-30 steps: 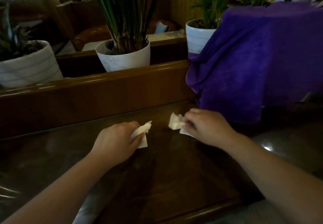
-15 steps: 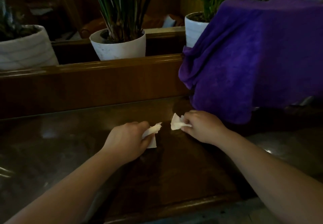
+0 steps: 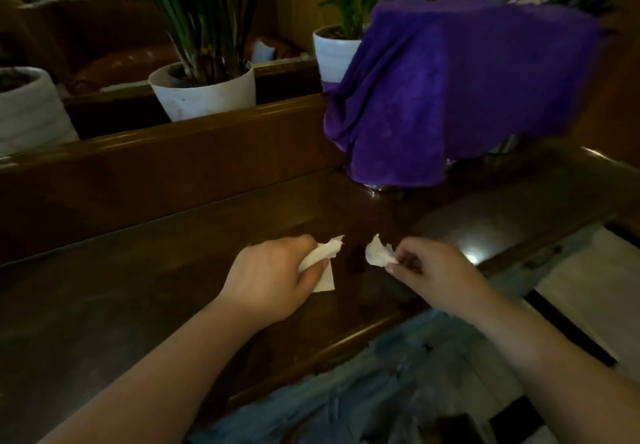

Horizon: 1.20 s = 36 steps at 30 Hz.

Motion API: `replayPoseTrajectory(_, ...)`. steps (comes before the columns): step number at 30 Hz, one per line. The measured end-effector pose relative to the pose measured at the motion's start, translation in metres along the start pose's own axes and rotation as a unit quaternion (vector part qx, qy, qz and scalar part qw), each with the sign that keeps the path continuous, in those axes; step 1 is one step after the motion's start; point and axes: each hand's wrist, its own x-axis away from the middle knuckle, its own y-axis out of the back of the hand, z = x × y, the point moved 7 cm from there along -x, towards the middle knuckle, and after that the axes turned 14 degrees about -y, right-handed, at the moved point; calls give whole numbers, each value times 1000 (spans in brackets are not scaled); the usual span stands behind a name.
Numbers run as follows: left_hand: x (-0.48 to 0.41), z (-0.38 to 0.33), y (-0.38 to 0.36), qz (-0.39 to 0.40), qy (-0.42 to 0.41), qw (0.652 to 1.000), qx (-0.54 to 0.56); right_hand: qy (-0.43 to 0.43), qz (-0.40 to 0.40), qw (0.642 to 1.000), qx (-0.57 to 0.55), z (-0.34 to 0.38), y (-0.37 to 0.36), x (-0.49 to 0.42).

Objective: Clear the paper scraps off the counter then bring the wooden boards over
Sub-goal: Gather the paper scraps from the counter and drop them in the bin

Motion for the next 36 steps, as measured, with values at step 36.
replayPoseTrajectory(36, 2, -176, -576, 192, 36, 969, 150, -382, 106, 908, -133, -515, -292, 194)
